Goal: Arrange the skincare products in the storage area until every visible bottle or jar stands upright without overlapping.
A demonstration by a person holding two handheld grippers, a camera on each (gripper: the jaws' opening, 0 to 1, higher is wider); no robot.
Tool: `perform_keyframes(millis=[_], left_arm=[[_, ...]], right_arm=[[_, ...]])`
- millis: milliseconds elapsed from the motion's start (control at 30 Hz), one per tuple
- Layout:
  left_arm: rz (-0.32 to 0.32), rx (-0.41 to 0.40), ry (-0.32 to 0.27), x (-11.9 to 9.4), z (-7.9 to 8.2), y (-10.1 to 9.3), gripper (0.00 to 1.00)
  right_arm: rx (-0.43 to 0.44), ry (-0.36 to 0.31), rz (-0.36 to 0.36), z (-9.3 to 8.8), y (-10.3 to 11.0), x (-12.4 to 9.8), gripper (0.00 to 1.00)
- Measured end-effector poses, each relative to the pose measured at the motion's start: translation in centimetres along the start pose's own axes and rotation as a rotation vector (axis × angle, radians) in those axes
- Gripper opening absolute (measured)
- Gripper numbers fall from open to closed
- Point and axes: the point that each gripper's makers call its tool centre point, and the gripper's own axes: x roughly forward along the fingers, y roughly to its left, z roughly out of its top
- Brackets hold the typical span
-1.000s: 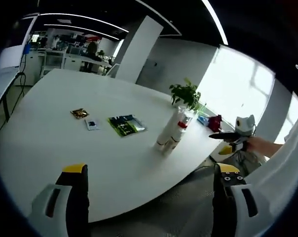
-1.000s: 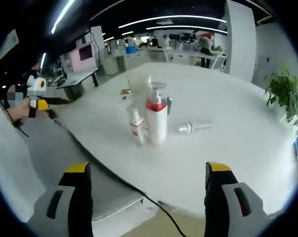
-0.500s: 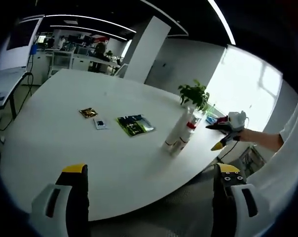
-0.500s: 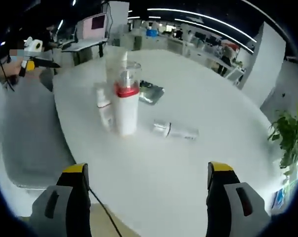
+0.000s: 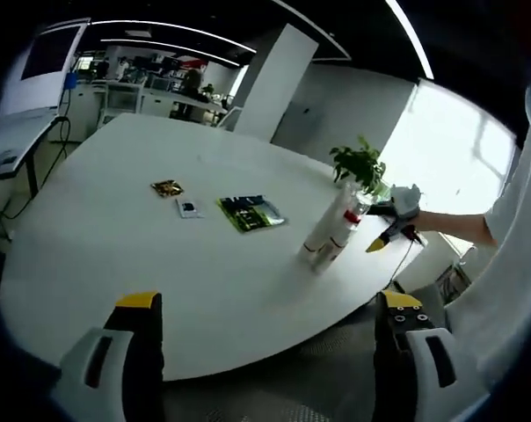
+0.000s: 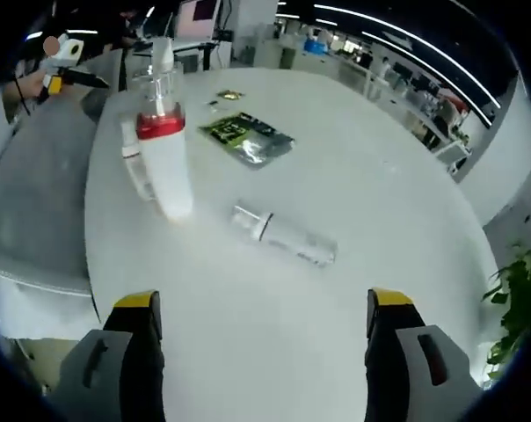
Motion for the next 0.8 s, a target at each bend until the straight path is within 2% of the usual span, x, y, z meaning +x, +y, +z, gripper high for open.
perform_keyframes(millis=[167,267,467,533,633,733,800], left_arm=[[0.019,-0.03,-0.004,0.1,-0.1,0.1,0.94],[0.036,-0.043,-0.003,0.1,-0.2,0.3,0.93],[0.058,-0.04,0.004,0.2,-0.2,1.0,0.91],[0.058,-0.041,0.004,0.2,-0.3,0.9,0.9],[0.063,-0.041,-0.01,0.0,-0.3,1.1,0.87],[0.069,-0.045,-0.024,0.0,-0.1,1.2,0.85],[0.072,-0.043,-0.022,0.0,-0.2,1.3,0.84]], right_arm=[[-0.097,0.04,0.059,-0.1,-1.7,1.5,0.88],[-0.122,0.043,0.068,0.3,-2.6,2.3,0.86],[-0.225,0.08,0.105,1.4,-3.0,3.4,0.82],[-0.245,0.078,0.115,1.6,-3.7,3.9,0.83],[-0.287,0.111,0.131,1.4,-3.7,4.1,0.79],[-0.314,0.127,0.158,1.3,-4.1,4.9,0.71],[-0.344,0.122,0.169,1.8,-3.9,5.2,0.62]])
